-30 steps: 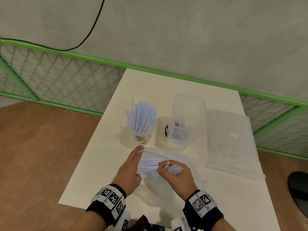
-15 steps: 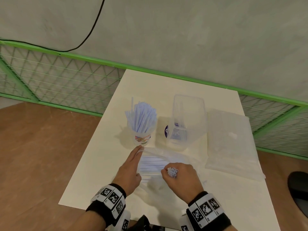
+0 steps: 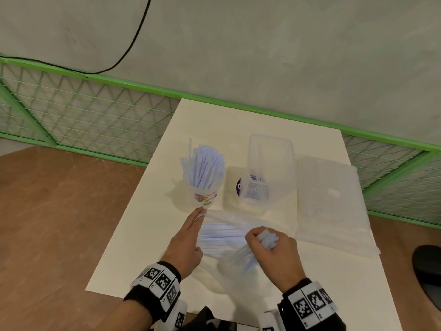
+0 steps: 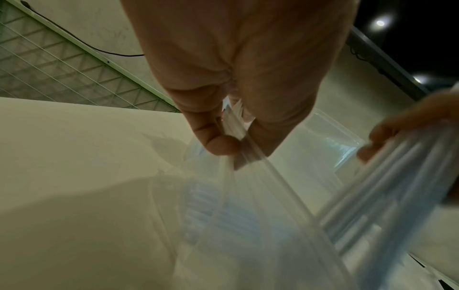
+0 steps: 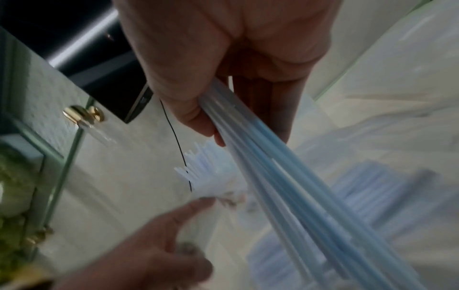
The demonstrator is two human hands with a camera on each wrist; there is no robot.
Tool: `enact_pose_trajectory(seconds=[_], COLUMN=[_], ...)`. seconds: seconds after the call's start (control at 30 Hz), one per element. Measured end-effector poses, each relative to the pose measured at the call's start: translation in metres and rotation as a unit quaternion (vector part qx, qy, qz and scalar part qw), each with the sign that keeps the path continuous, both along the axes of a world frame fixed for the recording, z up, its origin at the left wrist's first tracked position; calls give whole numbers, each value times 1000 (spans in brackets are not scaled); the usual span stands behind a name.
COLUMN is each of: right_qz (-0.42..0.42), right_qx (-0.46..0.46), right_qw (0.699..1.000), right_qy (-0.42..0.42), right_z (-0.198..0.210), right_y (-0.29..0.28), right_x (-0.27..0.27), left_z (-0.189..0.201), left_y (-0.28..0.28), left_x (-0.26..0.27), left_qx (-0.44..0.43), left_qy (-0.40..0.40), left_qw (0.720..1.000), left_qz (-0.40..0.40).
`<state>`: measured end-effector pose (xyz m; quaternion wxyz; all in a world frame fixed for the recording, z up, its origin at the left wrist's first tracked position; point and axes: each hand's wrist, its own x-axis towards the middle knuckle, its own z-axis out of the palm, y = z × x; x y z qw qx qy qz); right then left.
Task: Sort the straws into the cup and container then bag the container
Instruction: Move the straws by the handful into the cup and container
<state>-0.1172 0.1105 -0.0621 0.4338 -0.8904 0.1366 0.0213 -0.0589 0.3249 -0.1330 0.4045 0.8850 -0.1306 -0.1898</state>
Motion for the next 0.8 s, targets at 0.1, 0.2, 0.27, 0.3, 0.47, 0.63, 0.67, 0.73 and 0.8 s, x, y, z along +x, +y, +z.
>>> enact_pose_trajectory(seconds=[0.1, 0.2, 0.27, 0.3, 0.47, 0.63, 0.67, 0.73, 0.8], right_qz=[56, 70, 41, 26, -9, -51, -56, -59, -60], right_qx=[-95, -142, -100, -74, 12, 78, 96, 118, 133], right_qw=[993, 984, 989, 992, 998, 996, 994, 991, 988], right_qy=[52, 84, 100, 103, 53, -8, -16, -30, -40], right_z=[-28, -40, -40, -38, -7, 39, 47, 63, 75], right_y=[-3, -6, -9, -10, -18, -23, -23, -21, -19], right_x=[-9, -10, -8, -7, 11, 36, 40, 49, 56], left_z=[0, 0, -1, -1, 0, -2, -3, -3, -2], left_y=[0, -1, -1, -1, 0, 2, 3, 3, 3], left_x=[-1, -1, -2, -2, -4, -5, -5, -5, -5], left_qx=[-3, -2, 1, 1, 2, -7, -9, -13, -12], left_qy=[-2, -2, -3, -4, -6, -6, -8, -13, -15], left_qw=[1000, 1000, 1000, 1000, 1000, 1000, 1000, 1000, 1000], left_qz=[-4, -7, -6, -6, 0, 2, 2, -1, 1])
